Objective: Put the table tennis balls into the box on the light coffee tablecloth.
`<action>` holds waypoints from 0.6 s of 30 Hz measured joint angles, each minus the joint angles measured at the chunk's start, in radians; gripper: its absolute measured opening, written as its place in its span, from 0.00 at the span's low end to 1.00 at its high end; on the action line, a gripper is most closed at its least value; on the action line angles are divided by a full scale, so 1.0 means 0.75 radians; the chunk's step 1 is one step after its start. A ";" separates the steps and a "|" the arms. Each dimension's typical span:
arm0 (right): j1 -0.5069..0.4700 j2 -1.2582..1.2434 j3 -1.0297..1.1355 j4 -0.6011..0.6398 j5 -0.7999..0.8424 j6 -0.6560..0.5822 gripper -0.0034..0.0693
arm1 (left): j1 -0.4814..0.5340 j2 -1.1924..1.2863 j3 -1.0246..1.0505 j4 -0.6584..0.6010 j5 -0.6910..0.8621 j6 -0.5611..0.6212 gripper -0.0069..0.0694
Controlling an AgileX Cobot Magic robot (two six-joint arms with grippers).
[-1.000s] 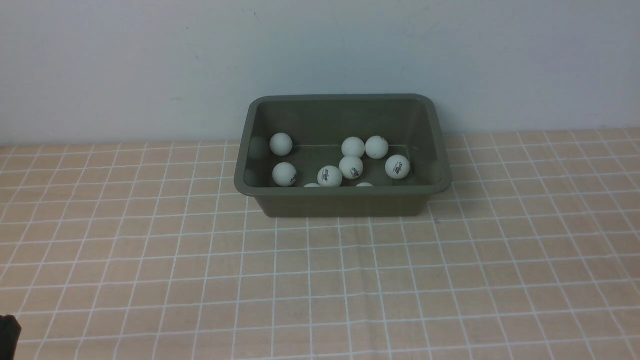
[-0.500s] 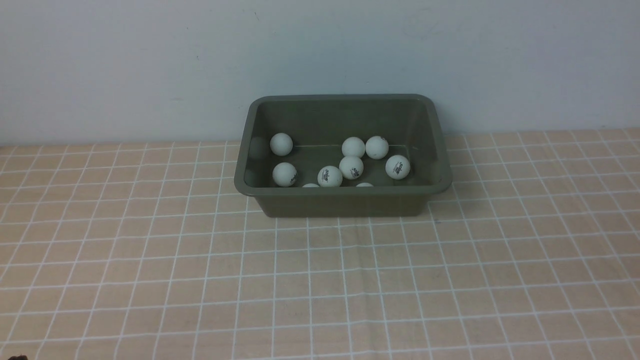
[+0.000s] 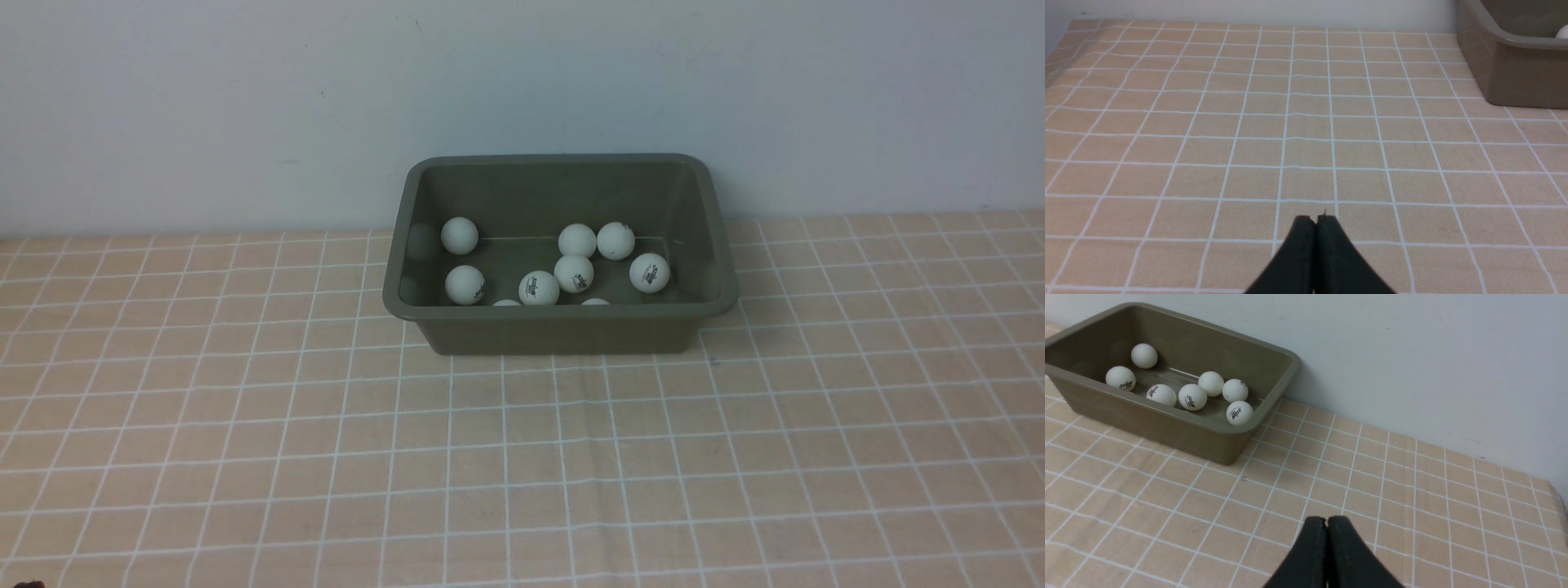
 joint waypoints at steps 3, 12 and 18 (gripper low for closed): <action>-0.019 0.000 0.000 -0.073 0.011 -0.060 0.02 | 0.000 0.000 0.000 0.000 0.000 0.000 0.00; -0.199 -0.060 0.015 0.008 0.012 0.006 0.02 | 0.000 0.000 0.000 0.000 0.000 0.000 0.00; -0.226 -0.291 0.264 0.091 -0.116 0.034 0.02 | 0.000 0.000 0.000 0.000 0.000 0.000 0.00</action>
